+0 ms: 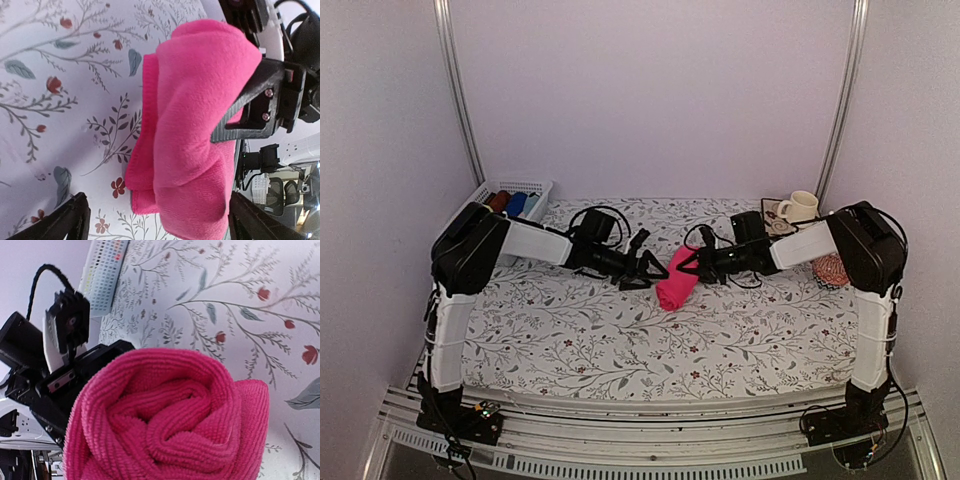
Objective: Roll the towels
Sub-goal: Pick up the towel from the center of the board, then pass from the right arm to the left
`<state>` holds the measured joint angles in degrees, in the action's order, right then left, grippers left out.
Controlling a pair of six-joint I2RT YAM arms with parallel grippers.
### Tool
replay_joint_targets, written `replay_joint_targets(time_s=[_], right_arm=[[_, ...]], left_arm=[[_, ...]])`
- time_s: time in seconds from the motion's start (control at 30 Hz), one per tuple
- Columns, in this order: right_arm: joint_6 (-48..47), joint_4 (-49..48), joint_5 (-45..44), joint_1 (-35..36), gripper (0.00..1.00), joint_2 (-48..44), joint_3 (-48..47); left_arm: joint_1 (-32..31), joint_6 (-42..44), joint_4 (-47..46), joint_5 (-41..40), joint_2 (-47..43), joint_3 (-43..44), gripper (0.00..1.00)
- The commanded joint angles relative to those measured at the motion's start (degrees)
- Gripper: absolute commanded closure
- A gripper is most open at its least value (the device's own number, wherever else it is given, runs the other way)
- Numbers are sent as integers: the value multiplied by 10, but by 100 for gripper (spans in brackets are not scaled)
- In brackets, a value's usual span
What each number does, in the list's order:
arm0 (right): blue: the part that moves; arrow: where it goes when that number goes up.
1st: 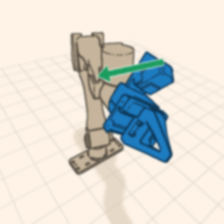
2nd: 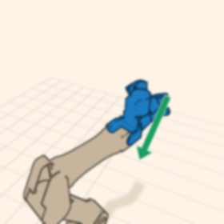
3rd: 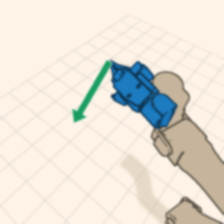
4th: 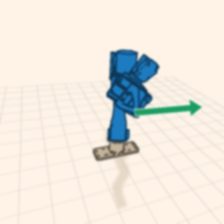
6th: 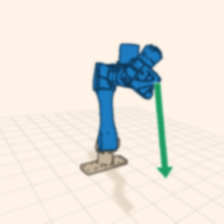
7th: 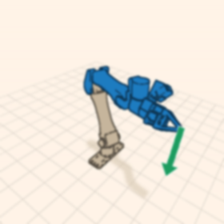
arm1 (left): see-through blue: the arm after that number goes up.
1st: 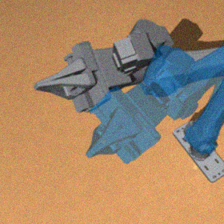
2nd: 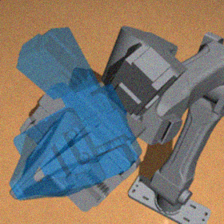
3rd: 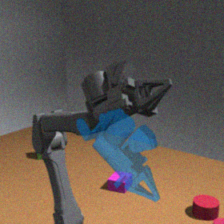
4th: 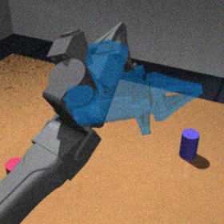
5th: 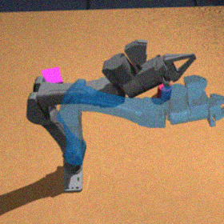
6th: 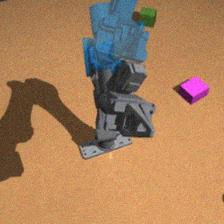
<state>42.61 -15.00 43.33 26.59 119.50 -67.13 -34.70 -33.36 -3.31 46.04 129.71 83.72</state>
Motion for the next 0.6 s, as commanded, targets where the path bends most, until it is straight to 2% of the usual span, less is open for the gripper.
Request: replay_joint_targets(time_s=[0.0,0.2,0.37,0.47,0.57], right_arm=[[-64,-7,49,-2,96,-67,-31],[-129,47,74,-1,95,-96,-75],[-166,99,100,-1,95,-91,-122],[-182,118,109,-2,94,-85,-141],[-196,134,112,-1,94,-79,-151]], left_arm=[[20,19,-9,11,-49,8,3],[17,-11,-38,68,-42,60,3],[14,-55,-111,110,-35,84,3],[15,-110,-218,152,-32,70,3],[15,-218,-368,185,-23,40,3]])
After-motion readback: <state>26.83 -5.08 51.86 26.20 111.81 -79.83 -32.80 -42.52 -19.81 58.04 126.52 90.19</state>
